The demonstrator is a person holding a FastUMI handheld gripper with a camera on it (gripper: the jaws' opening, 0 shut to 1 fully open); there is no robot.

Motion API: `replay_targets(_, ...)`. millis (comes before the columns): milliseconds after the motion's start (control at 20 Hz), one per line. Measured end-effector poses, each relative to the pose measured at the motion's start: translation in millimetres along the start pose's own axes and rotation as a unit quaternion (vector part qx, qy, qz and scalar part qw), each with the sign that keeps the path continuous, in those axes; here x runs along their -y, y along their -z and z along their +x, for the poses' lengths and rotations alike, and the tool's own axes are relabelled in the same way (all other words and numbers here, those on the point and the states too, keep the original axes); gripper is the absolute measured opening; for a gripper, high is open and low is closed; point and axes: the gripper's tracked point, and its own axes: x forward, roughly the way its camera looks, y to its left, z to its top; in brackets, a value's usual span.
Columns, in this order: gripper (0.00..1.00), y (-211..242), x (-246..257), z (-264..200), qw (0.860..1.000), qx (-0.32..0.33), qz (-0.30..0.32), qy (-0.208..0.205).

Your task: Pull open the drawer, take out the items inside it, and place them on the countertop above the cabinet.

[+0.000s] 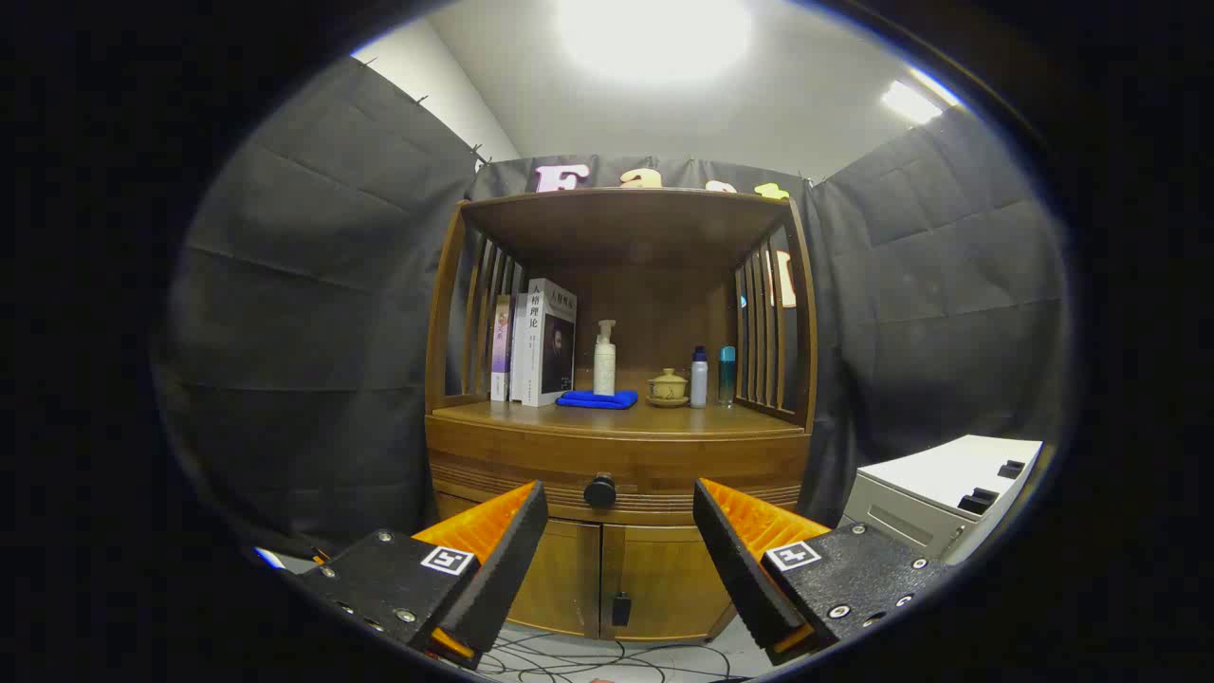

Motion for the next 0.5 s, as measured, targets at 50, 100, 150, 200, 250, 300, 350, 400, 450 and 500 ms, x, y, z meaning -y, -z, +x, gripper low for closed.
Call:
replay_targets(50,0.96,0.4,1.2,0.2,1.000,0.001,0.002,0.001)
replay_targets(100,0.96,-0.1,2.6,-0.4,1.000,0.002,0.004,0.003)
replay_targets(150,0.96,0.3,4.1,-1.1,1.000,0.002,0.006,0.004)
replay_targets(200,0.96,0.6,5.2,-1.5,1.000,0.000,0.008,0.006)
replay_targets(250,0.96,1.6,6.2,-1.5,1.000,0.000,0.009,0.007)
replay_targets(300,0.96,0.5,7.0,-1.7,1.000,0.001,0.010,0.008)
replay_targets(350,0.96,0.5,7.6,-2.1,1.000,0.002,0.011,0.009)
replay_targets(400,0.96,-0.6,8.6,-2.8,1.000,0.002,0.012,0.010)
replay_targets(450,0.96,-0.1,8.6,-2.5,1.000,0.003,0.011,0.011)
replay_targets(500,0.96,-0.4,9.0,-2.5,1.000,0.003,0.011,0.011)
